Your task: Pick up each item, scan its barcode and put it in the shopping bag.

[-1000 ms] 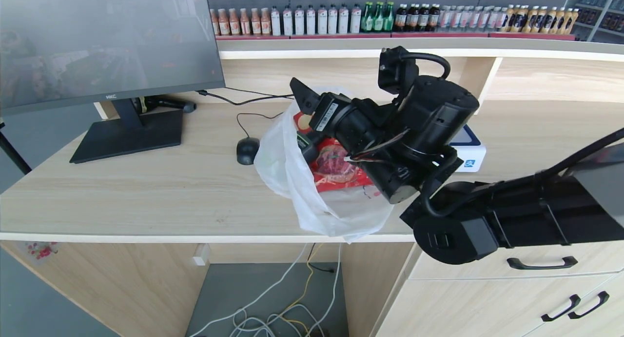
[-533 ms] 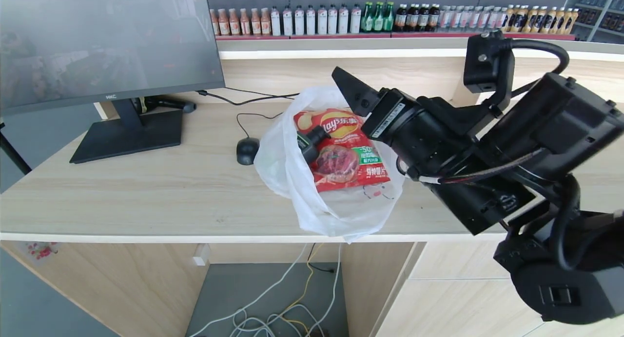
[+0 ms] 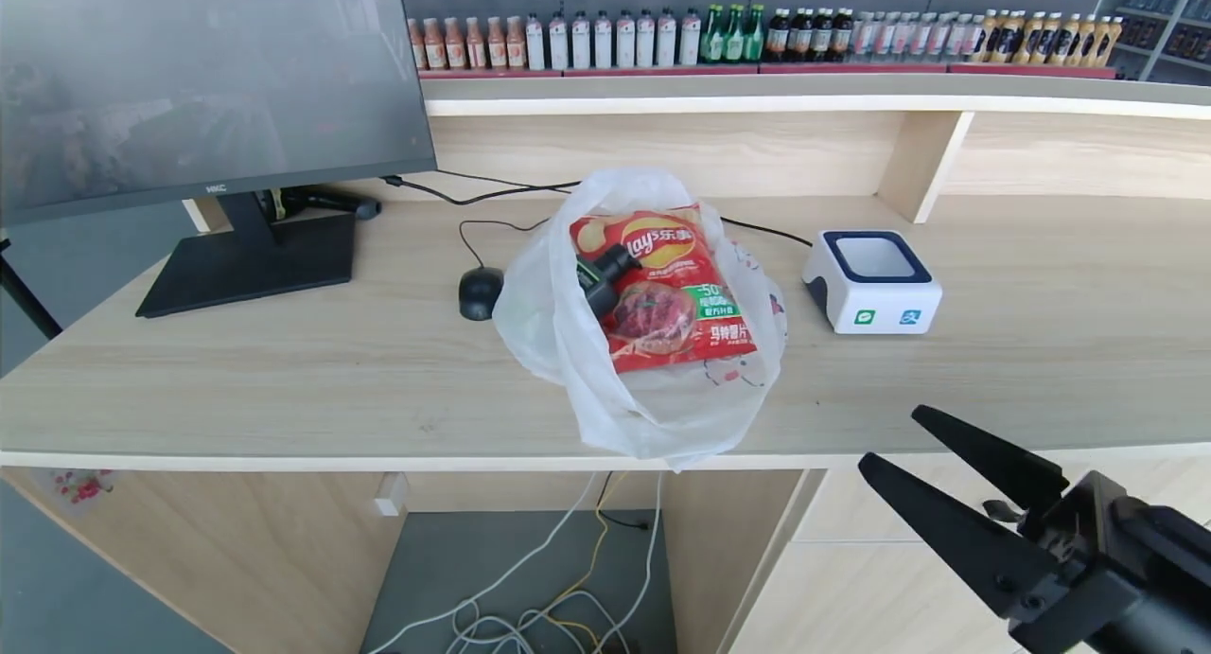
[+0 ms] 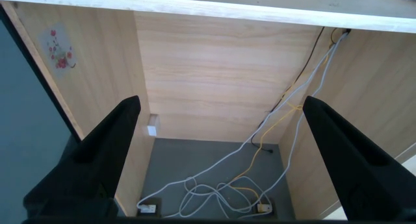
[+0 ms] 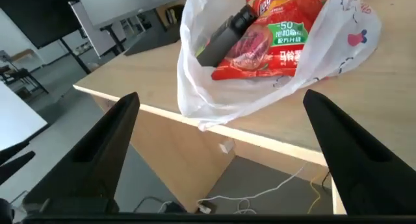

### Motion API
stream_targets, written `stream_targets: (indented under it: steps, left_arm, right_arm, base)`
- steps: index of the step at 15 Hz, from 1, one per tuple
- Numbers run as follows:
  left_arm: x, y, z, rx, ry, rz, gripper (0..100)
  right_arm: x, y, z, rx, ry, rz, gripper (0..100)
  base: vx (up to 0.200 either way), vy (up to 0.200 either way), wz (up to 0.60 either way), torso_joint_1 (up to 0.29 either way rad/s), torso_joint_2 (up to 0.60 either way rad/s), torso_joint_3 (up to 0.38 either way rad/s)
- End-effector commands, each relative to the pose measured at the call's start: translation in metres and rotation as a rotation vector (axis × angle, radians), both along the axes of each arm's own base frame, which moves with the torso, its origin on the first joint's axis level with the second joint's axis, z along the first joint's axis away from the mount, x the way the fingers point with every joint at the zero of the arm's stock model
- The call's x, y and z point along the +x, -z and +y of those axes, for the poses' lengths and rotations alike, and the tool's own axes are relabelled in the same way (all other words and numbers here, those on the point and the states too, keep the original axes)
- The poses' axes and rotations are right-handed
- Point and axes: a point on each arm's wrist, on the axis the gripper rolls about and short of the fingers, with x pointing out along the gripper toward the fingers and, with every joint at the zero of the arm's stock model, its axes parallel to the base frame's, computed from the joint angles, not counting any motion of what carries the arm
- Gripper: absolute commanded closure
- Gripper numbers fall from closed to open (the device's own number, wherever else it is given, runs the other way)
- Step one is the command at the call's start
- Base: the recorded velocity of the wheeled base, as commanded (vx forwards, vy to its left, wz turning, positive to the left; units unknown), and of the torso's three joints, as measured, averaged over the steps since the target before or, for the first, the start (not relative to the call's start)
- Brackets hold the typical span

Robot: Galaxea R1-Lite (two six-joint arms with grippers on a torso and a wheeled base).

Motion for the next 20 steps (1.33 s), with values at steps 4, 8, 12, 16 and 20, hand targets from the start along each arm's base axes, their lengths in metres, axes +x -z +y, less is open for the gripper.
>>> stream_targets:
  steps: [4, 8, 12, 16, 20]
  left_arm:
    - [0.0, 0.0, 0.0, 0.0, -0.001, 0.0, 0]
    - [0.0, 0.0, 0.0, 0.0, -0.001, 0.0, 0]
    - [0.0, 0.0, 0.0, 0.0, 0.001, 0.0, 0]
    - [0.0, 0.0, 0.0, 0.0, -0.001, 0.0, 0]
    - [0.0, 0.0, 0.0, 0.0, -0.001, 0.0, 0]
  right_arm:
    - [-0.073, 0.02, -0.069, -0.072, -0.026, 0.073, 0]
    - [-0.111, 0.066, -0.107, -0.226, -0.073, 0.091, 0]
    - [-0.125, 0.085, -0.122, -0.266, -0.077, 0.072, 0]
    - [-0.12, 0.083, -0.115, -0.324, 0.029, 0.16, 0]
    - [-0.119, 0.083, -0.11, -0.326, 0.349, 0.256, 0]
  base:
    - [0.0, 0.0, 0.0, 0.0, 0.0, 0.0]
    - [0.0, 0.0, 0.0, 0.0, 0.0, 0.0]
    - [0.0, 0.0, 0.0, 0.0, 0.0, 0.0]
    - [0.0, 0.0, 0.0, 0.0, 0.0, 0.0]
    - [0.0, 0.0, 0.0, 0.0, 0.0, 0.0]
